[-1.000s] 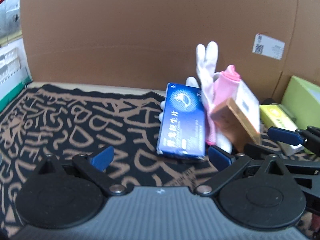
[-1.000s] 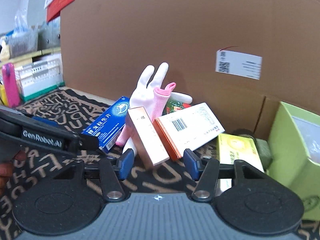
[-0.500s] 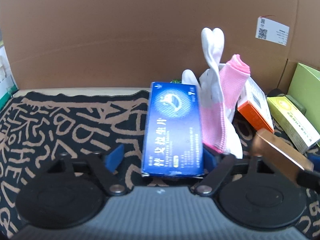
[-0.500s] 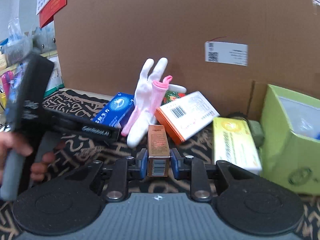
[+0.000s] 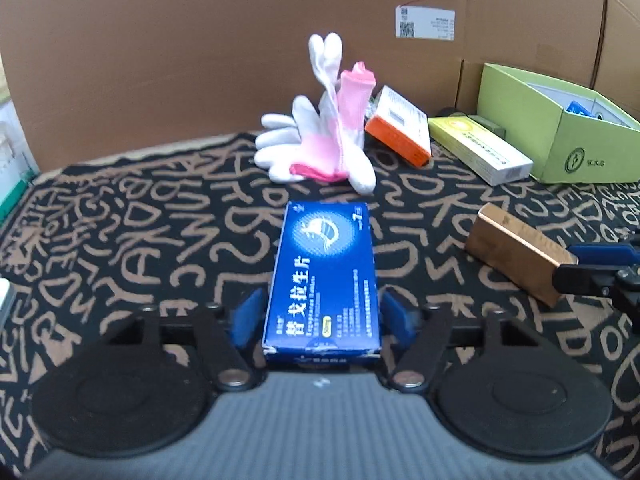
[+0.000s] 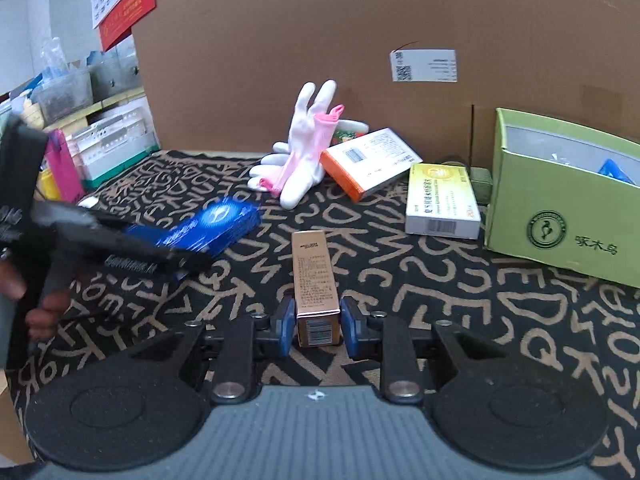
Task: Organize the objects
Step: 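Grasp the tan slim box with the right tool while the left grasps the blue medicine box, then lower the tan box and blue medicine box into the green shoebox and release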
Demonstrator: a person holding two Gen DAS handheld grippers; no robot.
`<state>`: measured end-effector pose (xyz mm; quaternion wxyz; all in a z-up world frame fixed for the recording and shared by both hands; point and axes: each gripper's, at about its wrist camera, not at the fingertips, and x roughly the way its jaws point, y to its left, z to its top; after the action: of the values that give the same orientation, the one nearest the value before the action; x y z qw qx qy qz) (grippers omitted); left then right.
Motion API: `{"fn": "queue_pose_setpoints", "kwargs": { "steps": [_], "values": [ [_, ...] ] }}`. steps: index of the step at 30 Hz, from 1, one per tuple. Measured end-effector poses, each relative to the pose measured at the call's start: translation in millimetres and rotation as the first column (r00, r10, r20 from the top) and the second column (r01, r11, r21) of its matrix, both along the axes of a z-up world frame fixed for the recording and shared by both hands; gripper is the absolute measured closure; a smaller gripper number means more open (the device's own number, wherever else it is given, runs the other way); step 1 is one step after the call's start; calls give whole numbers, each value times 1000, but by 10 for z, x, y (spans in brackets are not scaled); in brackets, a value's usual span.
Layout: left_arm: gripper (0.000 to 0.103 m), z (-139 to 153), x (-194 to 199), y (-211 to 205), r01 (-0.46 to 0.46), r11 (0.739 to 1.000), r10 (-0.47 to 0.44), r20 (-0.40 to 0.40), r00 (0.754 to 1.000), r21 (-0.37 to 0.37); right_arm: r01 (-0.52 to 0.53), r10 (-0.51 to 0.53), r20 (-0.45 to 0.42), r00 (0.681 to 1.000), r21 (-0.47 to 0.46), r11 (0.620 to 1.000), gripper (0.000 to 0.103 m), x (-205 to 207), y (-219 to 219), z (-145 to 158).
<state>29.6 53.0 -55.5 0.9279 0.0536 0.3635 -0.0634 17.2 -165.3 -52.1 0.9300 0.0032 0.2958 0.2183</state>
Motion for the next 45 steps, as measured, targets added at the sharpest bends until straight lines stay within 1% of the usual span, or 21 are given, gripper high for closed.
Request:
{"fn": "queue_pose_setpoints", "kwargs": {
  "steps": [1, 3, 4, 5, 7, 9, 10, 11, 13, 15, 17, 19, 22, 24, 25, 28, 29, 32, 36, 40, 45],
  "values": [
    [26, 15, 10, -4, -10, 1000, 10, 11, 1000, 4, 5, -5, 0, 1000, 5, 1000, 67, 15, -7, 5],
    [26, 35, 67, -1, -29, 1000, 29, 11, 1000, -1, 21, -21, 12, 1000, 11, 1000, 56, 42, -7, 18],
    [28, 30, 94, 11, -27, 1000, 27, 5, 1000, -10, 25, -25, 23, 999, 5, 1000, 56, 51, 6, 25],
    [37, 19, 125, 3, -25, 1000, 25, -6, 1000, -12, 23, -23, 36, 999, -9, 1000, 56, 58, 29, 31],
    [41, -18, 175, -26, -22, 1000, 22, -25, 999, -6, 15, -14, 47, 999, -41, 999, 56, 84, 69, 40],
    [41, -57, 207, -25, -26, 1000, 26, -24, 999, -1, 4, -2, 48, 999, -55, 998, 56, 119, 101, 38],
    [38, -64, 215, -19, -31, 1000, 31, -24, 999, -2, -2, 5, 47, 999, -57, 998, 56, 140, 119, 34],
    [35, -65, 224, -6, -38, 999, 38, -24, 999, -8, -6, 8, 43, 999, -55, 998, 56, 164, 135, 26],
    [35, -71, 264, 24, -47, 999, 46, -33, 998, -26, -11, 12, 30, 999, -51, 999, 56, 213, 169, 7],
    [35, -77, 302, 34, -47, 998, 46, -37, 998, -31, -16, 17, 21, 1000, -51, 999, 56, 242, 204, -12],
    [40, -78, 318, 17, -34, 999, 33, -37, 999, -24, -19, 20, 15, 1000, -51, 999, 56, 249, 222, -22],
    [40, -79, 331, -12, -29, 1000, 29, -33, 999, -7, -19, 20, 15, 1000, -42, 999, 58, 235, 217, -17],
    [38, -87, 326, -45, -26, 1000, 27, -21, 999, 17, -22, 23, 12, 1000, -39, 999, 67, 245, 223, -21],
    [43, -86, 310, -44, -19, 1000, 19, -20, 1000, 11, -23, 23, 5, 1000, -48, 999, 74, 255, 234, -40],
    [48, -78, 307, -41, -12, 1000, 12, -24, 1000, 0, -23, 23, 3, 1000, -53, 998, 74, 257, 236, -50],
    [48, -55, 279, -91, -13, 1000, 13, -23, 1000, 21, -21, 21, 4, 1000, -47, 999, 75, 251, 233, -61],
    [48, -39, 270, -103, -8, 1000, 8, -23, 1000, 16, -18, 18, 2, 1000, -35, 999, 75, 246, 211, -61],
    [48, 65, 237, -172, 17, 999, -17, -8, 1000, -27, -3, 3, -1, 1000, 22, 1000, 75, 219, 102, -28],
    [48, 297, 242, -355, 69, 994, -65, 52, 997, -81, 35, -37, 21, 999, 95, 995, 75, 149, -130, 111],
    [48, 531, 305, -664, 149, 983, -137, 106, 985, -111, 94, -105, 89, 991, 120, 988, 75, 57, -403, 308],
    [48, 752, 384, -1140, 242, 961, -221, 155, 963, -137, 196, -216, 164, 962, 130, 972, 75, 14, -794, 513]
  ]
}}
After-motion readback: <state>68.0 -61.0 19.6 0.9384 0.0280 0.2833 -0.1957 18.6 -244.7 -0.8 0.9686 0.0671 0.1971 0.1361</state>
